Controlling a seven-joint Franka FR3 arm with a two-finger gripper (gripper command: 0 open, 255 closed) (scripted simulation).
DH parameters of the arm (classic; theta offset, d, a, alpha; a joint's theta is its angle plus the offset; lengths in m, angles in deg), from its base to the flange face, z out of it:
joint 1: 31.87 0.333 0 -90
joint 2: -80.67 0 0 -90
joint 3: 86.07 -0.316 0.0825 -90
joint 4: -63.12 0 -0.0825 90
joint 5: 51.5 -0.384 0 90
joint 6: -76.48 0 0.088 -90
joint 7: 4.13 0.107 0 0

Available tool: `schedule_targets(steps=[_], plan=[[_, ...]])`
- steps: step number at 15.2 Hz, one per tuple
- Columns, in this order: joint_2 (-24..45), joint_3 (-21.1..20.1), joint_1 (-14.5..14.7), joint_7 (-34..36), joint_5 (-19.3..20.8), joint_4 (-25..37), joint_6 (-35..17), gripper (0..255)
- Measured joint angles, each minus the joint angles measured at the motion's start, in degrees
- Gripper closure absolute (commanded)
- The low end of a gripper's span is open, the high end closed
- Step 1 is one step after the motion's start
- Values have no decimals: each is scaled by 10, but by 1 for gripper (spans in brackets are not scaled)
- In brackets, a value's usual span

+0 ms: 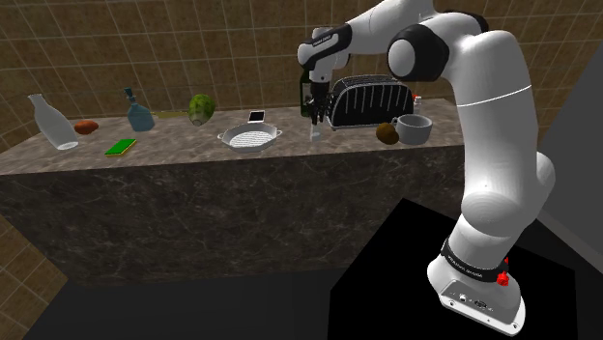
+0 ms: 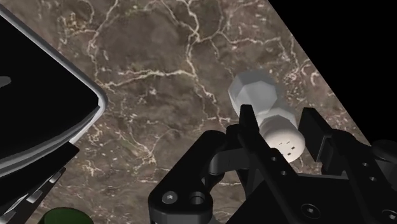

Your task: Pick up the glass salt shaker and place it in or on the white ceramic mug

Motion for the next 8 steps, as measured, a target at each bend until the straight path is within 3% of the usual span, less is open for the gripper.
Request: schedule_targets(steps=[8], plan=[[-9,2,-2,8,5,49,58,255]])
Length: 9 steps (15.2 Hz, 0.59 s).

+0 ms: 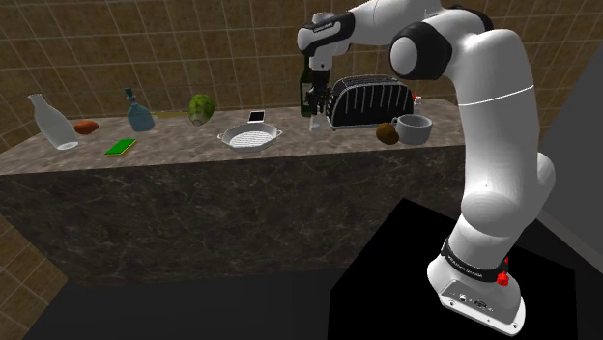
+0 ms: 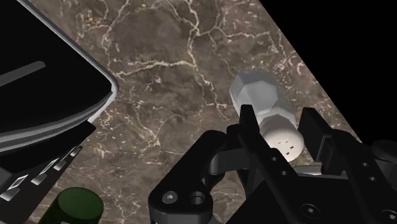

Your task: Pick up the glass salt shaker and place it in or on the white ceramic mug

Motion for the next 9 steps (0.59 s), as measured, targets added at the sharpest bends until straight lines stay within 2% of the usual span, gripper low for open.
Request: schedule_targets(steps=[9], plan=[[-1,1,-5,8,2,66,66,255]])
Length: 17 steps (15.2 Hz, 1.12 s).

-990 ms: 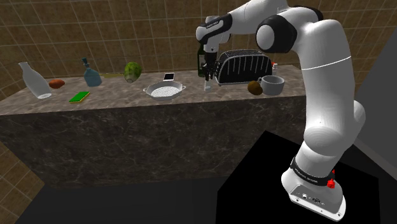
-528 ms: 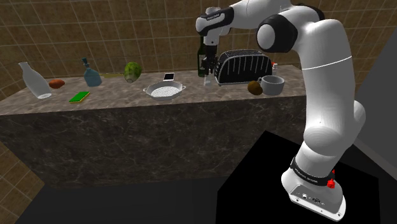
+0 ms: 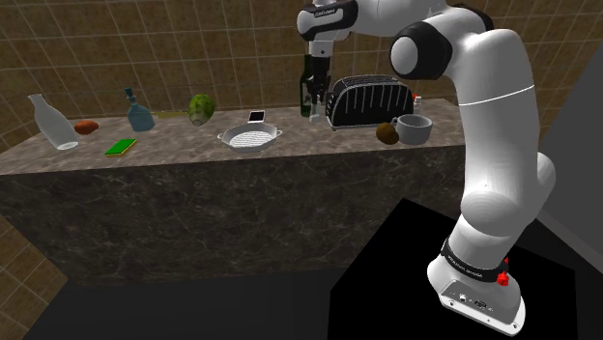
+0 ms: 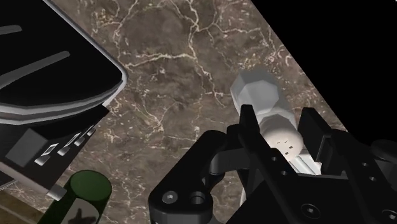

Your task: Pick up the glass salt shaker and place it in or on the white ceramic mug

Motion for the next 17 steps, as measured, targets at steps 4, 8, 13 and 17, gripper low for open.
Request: schedule_targets(steps=[4,8,13,17], plan=[[4,0,-3,3,0,36,32,255],[14,0,-9,7,-2,84,69,255],[-33,14,-32,-37,4,25,61,255],[-77,29,-53,-78,11,-34,51,255]])
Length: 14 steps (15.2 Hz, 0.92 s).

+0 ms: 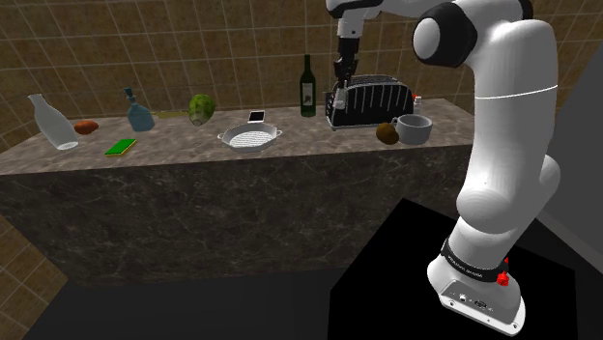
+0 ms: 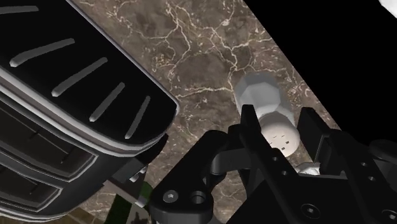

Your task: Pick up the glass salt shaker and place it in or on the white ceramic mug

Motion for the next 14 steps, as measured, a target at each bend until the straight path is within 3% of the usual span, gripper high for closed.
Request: schedule_targets(steps=[10,14], plan=[[-40,42,-73,-117,6,-46,5,255],[-40,59,-107,-166,5,-35,21,255]])
